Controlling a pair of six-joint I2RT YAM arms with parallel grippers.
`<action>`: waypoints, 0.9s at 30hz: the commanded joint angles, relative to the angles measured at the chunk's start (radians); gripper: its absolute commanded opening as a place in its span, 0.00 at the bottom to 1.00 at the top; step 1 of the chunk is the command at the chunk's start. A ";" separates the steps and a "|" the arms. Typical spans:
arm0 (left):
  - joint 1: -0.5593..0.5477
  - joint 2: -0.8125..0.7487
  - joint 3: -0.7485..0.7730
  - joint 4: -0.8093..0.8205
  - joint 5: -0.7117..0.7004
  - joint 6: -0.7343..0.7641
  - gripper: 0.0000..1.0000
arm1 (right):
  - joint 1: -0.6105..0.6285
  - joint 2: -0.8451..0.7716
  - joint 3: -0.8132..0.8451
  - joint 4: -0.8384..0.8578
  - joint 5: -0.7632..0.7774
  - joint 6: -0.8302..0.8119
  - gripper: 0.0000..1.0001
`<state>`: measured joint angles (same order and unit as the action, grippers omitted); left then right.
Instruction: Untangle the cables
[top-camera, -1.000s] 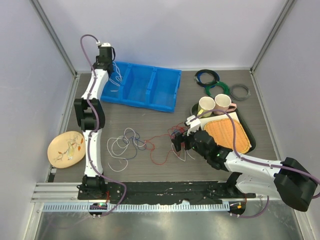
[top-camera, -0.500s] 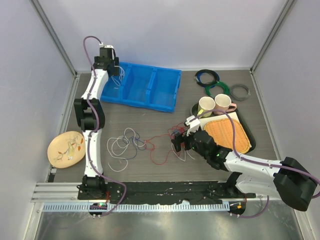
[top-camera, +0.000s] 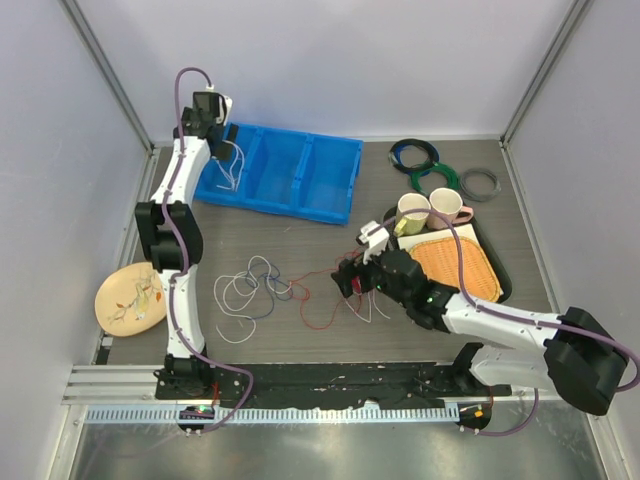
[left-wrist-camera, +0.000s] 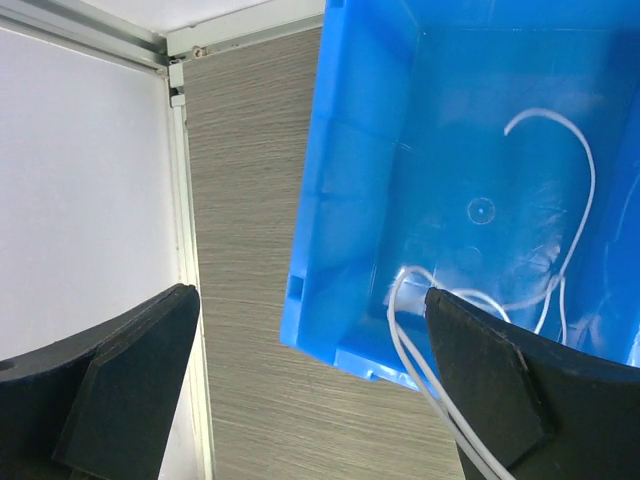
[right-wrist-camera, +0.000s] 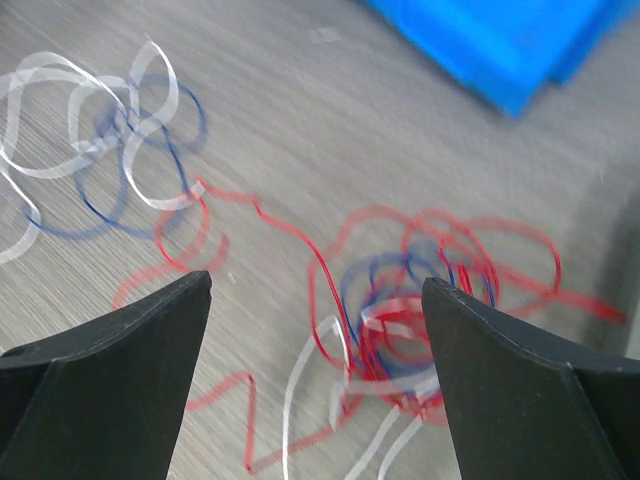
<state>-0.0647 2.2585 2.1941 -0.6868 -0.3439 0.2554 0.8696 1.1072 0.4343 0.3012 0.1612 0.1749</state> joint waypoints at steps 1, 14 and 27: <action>-0.004 -0.053 0.024 -0.005 0.002 0.027 1.00 | 0.005 0.066 0.214 0.087 -0.069 -0.095 0.92; -0.001 -0.053 -0.002 0.000 0.063 0.025 1.00 | -0.168 0.834 1.247 0.008 -0.491 0.044 0.91; 0.011 -0.125 -0.092 0.032 0.082 0.067 1.00 | -0.210 1.461 1.899 0.234 -0.634 0.299 0.84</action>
<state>-0.0620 2.2215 2.1117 -0.6918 -0.2710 0.2882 0.6331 2.5797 2.2566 0.3367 -0.4065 0.3717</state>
